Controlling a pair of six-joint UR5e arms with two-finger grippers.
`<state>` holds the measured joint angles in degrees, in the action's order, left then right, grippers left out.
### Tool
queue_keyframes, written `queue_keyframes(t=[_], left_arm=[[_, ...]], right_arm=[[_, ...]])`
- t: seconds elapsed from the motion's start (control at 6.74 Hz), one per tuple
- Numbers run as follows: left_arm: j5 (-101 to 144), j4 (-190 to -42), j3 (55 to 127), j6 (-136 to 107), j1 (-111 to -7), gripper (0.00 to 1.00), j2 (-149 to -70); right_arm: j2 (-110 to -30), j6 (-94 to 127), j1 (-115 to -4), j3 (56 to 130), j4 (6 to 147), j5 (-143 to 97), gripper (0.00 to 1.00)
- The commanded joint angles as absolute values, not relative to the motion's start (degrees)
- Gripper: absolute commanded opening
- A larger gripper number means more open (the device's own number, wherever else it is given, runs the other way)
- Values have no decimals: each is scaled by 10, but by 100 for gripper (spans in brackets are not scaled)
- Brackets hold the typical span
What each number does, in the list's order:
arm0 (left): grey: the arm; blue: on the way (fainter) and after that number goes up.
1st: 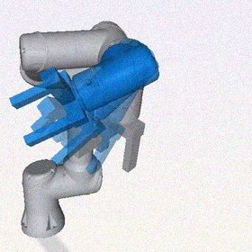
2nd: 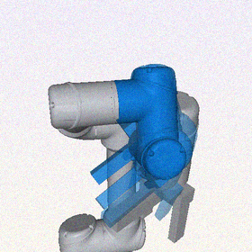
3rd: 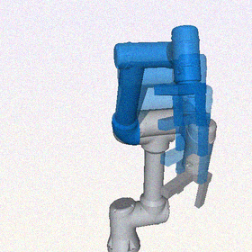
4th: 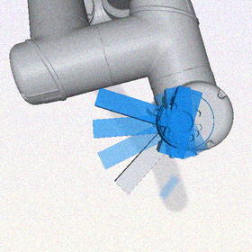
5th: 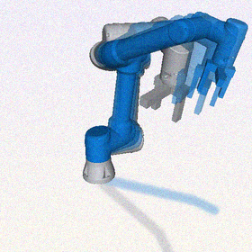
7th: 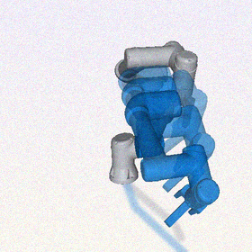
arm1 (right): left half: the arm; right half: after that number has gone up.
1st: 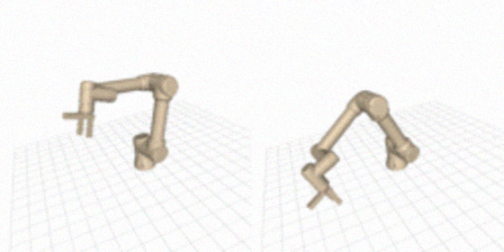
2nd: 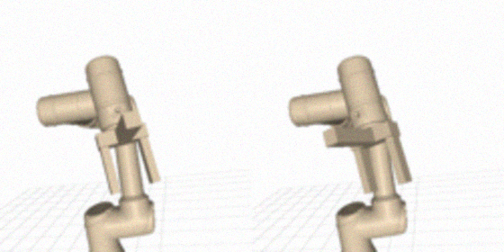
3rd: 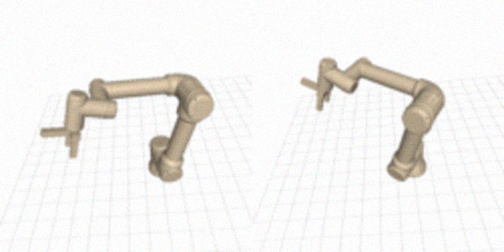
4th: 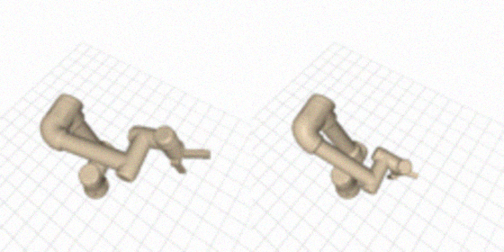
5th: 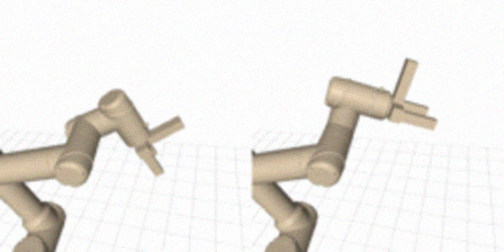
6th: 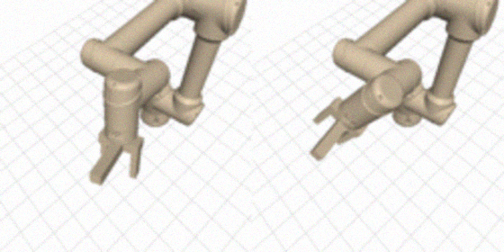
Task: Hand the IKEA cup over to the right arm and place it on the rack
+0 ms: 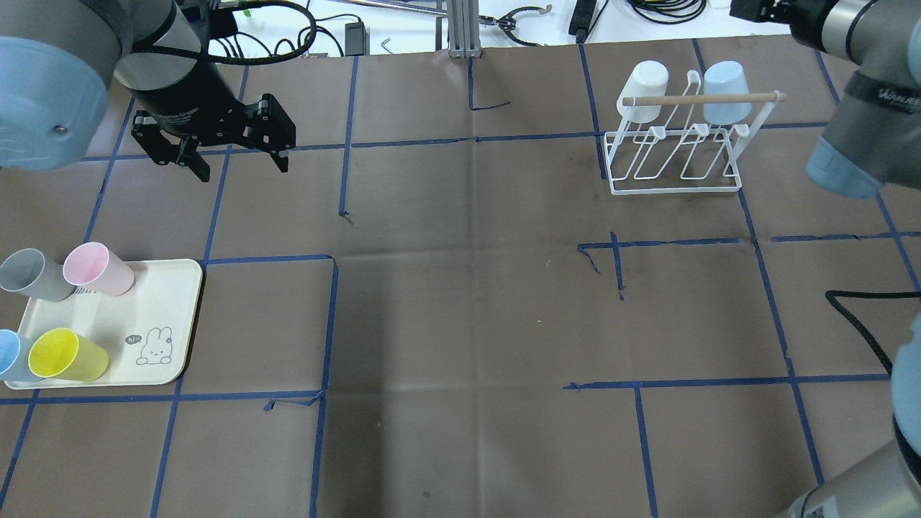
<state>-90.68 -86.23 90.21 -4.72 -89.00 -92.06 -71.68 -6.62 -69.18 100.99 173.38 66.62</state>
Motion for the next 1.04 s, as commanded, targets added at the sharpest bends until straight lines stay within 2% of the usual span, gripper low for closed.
queue_keyframes(t=[0.0, 0.3, 0.74, 0.89], left_arm=[[-907, -863, 902, -47, -890, 100, -919], [-907, -863, 902, -47, -890, 100, -921], [-906, -863, 902, -47, -890, 100, -921], [-907, -863, 902, -47, -890, 100, -921]], right_arm=[[-785, -69, -726, 979, 1501, 698, 100], [-826, -62, -789, 934, 1275, 768, 100], [-910, -20, -848, 932, 1020, 853, 100], [-929, 7, -861, 944, 985, 854, 100]])
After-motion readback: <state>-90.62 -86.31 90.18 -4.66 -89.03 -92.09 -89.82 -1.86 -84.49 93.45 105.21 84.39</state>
